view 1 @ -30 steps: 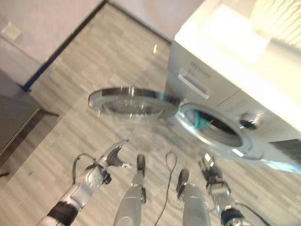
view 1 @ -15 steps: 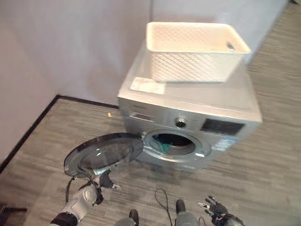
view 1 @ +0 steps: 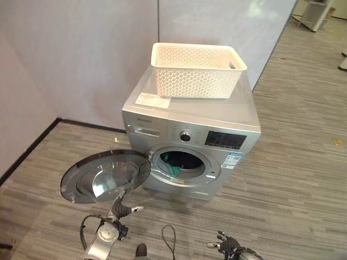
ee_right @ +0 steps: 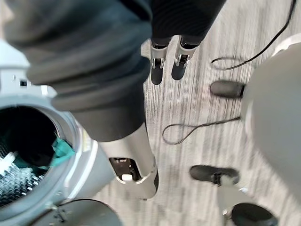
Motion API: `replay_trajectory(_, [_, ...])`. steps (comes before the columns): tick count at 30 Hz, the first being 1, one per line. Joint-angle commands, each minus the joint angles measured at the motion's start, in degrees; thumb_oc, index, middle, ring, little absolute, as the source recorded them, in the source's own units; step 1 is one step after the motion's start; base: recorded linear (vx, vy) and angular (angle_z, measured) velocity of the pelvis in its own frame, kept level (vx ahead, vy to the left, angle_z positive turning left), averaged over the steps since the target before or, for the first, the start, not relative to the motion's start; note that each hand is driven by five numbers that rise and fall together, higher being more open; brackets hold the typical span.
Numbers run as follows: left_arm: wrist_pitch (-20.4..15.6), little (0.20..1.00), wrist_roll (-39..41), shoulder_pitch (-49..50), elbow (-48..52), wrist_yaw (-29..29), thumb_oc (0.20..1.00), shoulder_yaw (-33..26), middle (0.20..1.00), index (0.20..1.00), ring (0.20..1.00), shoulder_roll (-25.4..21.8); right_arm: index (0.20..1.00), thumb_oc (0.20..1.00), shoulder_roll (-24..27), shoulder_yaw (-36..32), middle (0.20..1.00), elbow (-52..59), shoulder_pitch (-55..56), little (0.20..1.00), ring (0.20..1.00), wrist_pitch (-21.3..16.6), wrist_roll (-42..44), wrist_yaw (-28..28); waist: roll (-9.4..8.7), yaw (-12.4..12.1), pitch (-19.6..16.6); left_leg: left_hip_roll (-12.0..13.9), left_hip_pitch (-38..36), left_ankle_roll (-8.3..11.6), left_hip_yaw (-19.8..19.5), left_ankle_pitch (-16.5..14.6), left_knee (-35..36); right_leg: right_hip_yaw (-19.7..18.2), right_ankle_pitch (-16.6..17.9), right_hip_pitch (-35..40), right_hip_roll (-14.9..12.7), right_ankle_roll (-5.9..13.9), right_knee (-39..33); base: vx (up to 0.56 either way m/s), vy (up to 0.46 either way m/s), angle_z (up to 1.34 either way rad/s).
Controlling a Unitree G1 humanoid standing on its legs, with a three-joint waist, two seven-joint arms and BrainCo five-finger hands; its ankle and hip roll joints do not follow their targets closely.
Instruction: Grab the laundry basket,head to the washer,open it,put in the laundry and shut it.
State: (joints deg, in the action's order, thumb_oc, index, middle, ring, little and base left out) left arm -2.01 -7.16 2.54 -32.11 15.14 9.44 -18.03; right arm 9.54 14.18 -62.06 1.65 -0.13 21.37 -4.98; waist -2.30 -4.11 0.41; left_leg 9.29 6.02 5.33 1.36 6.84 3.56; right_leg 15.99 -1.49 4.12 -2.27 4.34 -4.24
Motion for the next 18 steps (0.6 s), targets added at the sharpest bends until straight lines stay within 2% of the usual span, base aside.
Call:
replay_trajectory(1, [-0.15,1.0,-3.62,-6.46,1.84,8.61,1.0,-5.06,1.0,1.0,1.0,-5.95,1.0,1.0,-0.4,0.94,1.0,-1.09,-1.12,1.0,1.0,-1.37,-4.18,1.25,-2.46,0.77,0.92,-4.48,-2.77,-2.27,-1.01,-8.14,-0.63,2.23,-1.78,1.55,-7.71,4.51,0.06,0.02,-0.063,0.51])
replay_trajectory(5, [1.85,1.0,-5.15,-14.02,-4.07,15.46,1.0,-9.94,1.0,1.0,1.0,-12.17,1.0,1.0,0.84,2.08,1.0,-1.94,0.24,1.0,1.0,-1.43,-6.88,1.27,-2.05,1.55,0.41,-4.3,-1.95,-1.13,-3.01,-6.36,1.16,4.43,-2.15,1.81,-7.13,4.12,-0.71,0.02,-0.024,0.37])
replay_trajectory(6, [2.29,1.0,-5.19,-17.57,-7.49,16.93,1.0,-9.95,1.0,1.0,1.0,-14.92,1.0,1.0,1.26,2.53,1.0,-2.16,0.27,1.0,1.0,-1.72,-6.91,1.3,-1.85,2.01,0.38,-4.29,-1.5,-0.93,-3.47,-6.01,1.37,4.77,-2.19,1.54,-7.02,4.06,-0.71,0.03,0.02,0.47])
replay_trajectory(7, [2.86,1.0,-5.16,-22.93,-14.85,17.99,1.0,-9.2,1.0,1.0,1.0,-20.89,1.0,1.0,2.11,3.17,1.0,-2.18,0.18,1.0,1.0,-2.29,-6.65,1.51,-1.62,2.77,0.34,-4.22,-0.98,-0.69,-3.66,-5.95,1.44,4.79,-2.18,1.22,-6.84,4.18,-0.76,0.03,0.024,0.45])
replay_trajectory(8, [2.81,1.0,-5.13,-23.09,-14.97,18.0,1.0,-9.1,1.0,1.0,1.0,-20.92,1.0,1.0,2.08,3.11,1.0,-2.19,0.13,1.0,1.0,-2.29,-6.65,1.51,-1.66,2.84,0.24,-4.3,-0.73,-0.75,-3.77,-5.78,1.44,4.88,-2.07,1.03,-6.9,4.21,-0.76,0.05,0.031,0.22])
replay_trajectory(10, [2.81,1.0,-4.19,-28.15,-22.18,16.74,1.0,-6.78,1.0,1.0,1.0,-26.63,1.0,1.0,2.78,3.77,1.0,-1.79,-0.38,1.0,1.0,-2.96,-6.01,1.68,-1.66,3.54,0.31,-4.27,-0.27,-0.68,-3.42,-5.85,1.44,4.34,-1.69,0.33,-6.91,4.46,-0.76,0.06,0.067,0.21])
replay_trajectory(11, [1.69,1.0,-2.42,-33.01,-27.09,13.05,1.0,-3.58,1.0,1.0,1.0,-31.19,1.0,1.0,3.44,4.12,1.0,-1.69,-1.41,1.0,1.0,-3.35,-5.46,1.91,-1.63,4.13,0.69,-4.24,0.71,-0.77,-2.85,-5.72,1.44,3.47,-1.04,-1.05,-7.04,4.83,-0.76,0.06,0.11,0.07])
replay_trajectory(13, [1.27,1.0,-0.54,-38.42,-32.15,10.06,1.0,-0.53,1.0,1.0,1.0,-34.16,1.0,1.0,3.69,4.71,1.0,-1.34,-2.39,1.0,1.0,-3.54,-5.03,1.78,-1.95,4.42,1.15,-4.06,2.27,-0.91,-2.34,-5.46,1.44,2.58,-0.33,-3.12,-7.14,5.07,-0.76,0.02,0.091,-0.14])
replay_trajectory(15, [0.86,1.0,0.57,-41.02,-34.14,8.5,1.0,0.92,1.0,1.0,1.0,-34.99,1.0,1.0,3.89,4.89,1.0,-1.13,-2.84,1.0,1.0,-3.6,-4.89,1.8,-2.23,4.5,1.31,-4.08,2.93,-0.97,-2.18,-5.35,1.44,2.13,-0.08,-4.01,-7.14,5.15,-0.76,0.0,0.04,-0.1])
replay_trajectory(18, [0.98,1.0,4.74,-51.24,-41.89,2.36,1.0,6.21,1.0,1.0,1.0,-38.11,1.0,1.0,4.64,6.33,1.0,-0.27,-5.27,1.0,1.0,-3.32,-3.88,1.26,-3.89,5.03,2.58,-3.72,5.72,-0.99,-1.68,-4.97,1.44,1.06,1.12,-7.33,-6.88,5.47,-0.76,0.0,0.053,-0.15])
